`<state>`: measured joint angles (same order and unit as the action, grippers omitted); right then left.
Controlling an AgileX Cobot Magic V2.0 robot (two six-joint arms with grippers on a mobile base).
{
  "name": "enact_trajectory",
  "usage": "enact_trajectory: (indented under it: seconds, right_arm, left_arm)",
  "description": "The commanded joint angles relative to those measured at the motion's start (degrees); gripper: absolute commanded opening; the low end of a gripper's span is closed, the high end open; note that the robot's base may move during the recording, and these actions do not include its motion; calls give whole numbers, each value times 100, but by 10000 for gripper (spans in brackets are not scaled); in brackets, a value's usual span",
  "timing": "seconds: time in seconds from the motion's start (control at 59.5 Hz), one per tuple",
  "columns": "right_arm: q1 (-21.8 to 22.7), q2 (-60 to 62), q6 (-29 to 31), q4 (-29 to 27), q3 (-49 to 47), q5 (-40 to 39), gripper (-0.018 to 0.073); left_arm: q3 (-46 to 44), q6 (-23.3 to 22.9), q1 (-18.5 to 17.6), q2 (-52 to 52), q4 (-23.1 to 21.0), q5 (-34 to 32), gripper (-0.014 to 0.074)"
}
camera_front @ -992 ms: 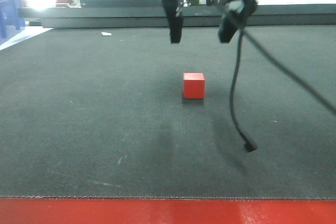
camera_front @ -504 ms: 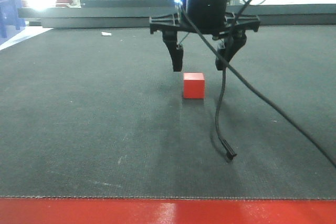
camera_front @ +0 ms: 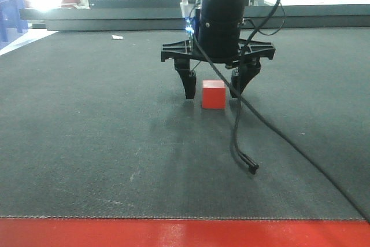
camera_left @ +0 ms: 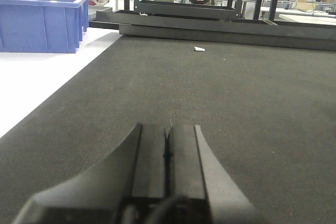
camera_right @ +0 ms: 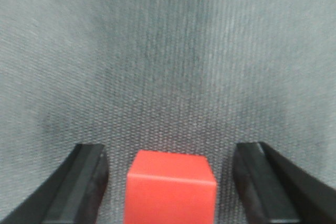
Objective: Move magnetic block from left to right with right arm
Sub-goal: 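Close the right gripper on the red cube and lift it, then raise the held red cube up and away from the table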
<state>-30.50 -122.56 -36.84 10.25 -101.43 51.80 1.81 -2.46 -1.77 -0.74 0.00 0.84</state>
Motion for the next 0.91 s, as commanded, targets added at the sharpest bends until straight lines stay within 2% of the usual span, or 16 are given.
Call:
enact_trajectory:
  seconds: [0.0,0.151,0.219,0.404,0.504,0.723,0.891]
  right_arm:
    - [29,377,-4,79,-183,-75,484]
    - [29,397,2,74,-229,186,212]
    - [29,500,109,74,-234,229,150]
    - [152,1020,559,47,-234,216,147]
    - [316,1353,992,-51,-221,301,147]
    - [884,2081,2151,-457,-112,783,147]
    - [1338,2795,2615,-457,678,702,147]
  left_arm:
    - [59,-25,-25,-78,0,-516,-116]
    - [59,-25,-25,-78,0,-516,-116]
    - [59,-25,-25,-78,0,-516,-116]
    - [59,-25,-25,-78,0,-516,-116]
    - [59,-25,-25,-78,0,-516,-116]
    - [59,-25,-25,-78,0,-516,-116]
    - [59,-25,-25,-78,0,-516,-116]
